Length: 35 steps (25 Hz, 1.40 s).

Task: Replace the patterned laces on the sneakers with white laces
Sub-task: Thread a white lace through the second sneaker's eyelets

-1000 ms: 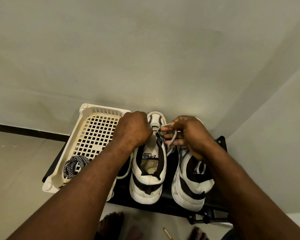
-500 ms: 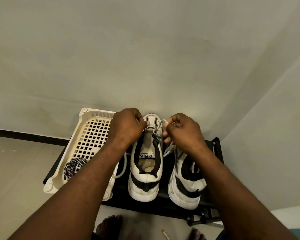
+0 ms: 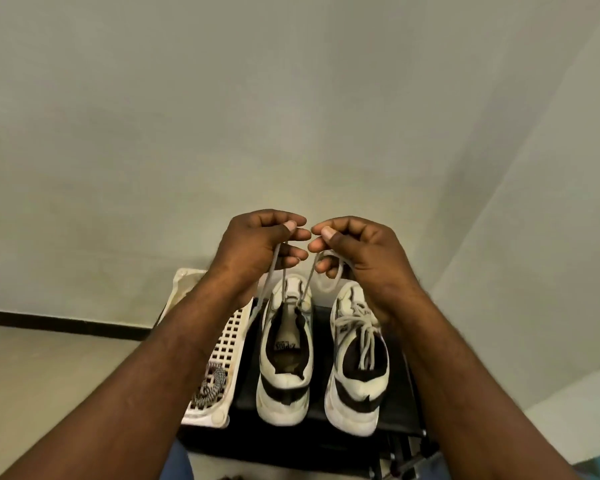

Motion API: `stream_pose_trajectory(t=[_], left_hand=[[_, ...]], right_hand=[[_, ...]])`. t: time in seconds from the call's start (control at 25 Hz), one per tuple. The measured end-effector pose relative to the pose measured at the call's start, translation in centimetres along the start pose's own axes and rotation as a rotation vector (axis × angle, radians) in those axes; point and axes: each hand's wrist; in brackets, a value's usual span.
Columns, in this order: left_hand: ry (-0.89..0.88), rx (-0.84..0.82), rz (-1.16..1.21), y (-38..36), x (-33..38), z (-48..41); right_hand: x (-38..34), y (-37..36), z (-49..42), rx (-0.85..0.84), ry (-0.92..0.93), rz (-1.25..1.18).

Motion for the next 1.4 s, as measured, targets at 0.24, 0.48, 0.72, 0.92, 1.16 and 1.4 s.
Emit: stream_pose_trajectory(t=[0.24, 0.48, 0.72, 0.92, 1.16, 1.4], left_hand=[[-0.198, -0.029, 0.098, -1.1, 11.2, -0.2], [-0.335, -0.089, 0.230, -1.3, 17.9, 0.4], [-0.406, 0.107, -0.075, -1.8, 19.6, 1.0], [-0.495, 0.177, -0.365, -1.9, 20.5, 0.0], [-0.561, 0.262, -0.320, -2.2, 21.5, -0.9], [-0.593, 0.277, -0.328, -3.0, 22.0, -0.7]], right_hand=[[-10.2, 0.1, 1.3, -0.017, 0.150, -0.036], [-16.6, -0.1, 2.2, -0.013, 0.319, -0.127], [-18.0, -1.1, 1.9, 0.177, 0.391, 0.140], [-19.0, -2.3, 0.4, 0.313, 0.435, 0.213], [-20.3, -2.5, -0.3, 0.325, 0.468, 0.335], [-20.6, -3.0, -0.4, 0.327, 0.498, 0.319]])
Point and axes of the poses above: each hand's wrist, its own z-axis away from the middle knuckle, its own y-axis out of the back of the hand, x = y × z, and after that the axes turned 7 degrees about -y, right-handed
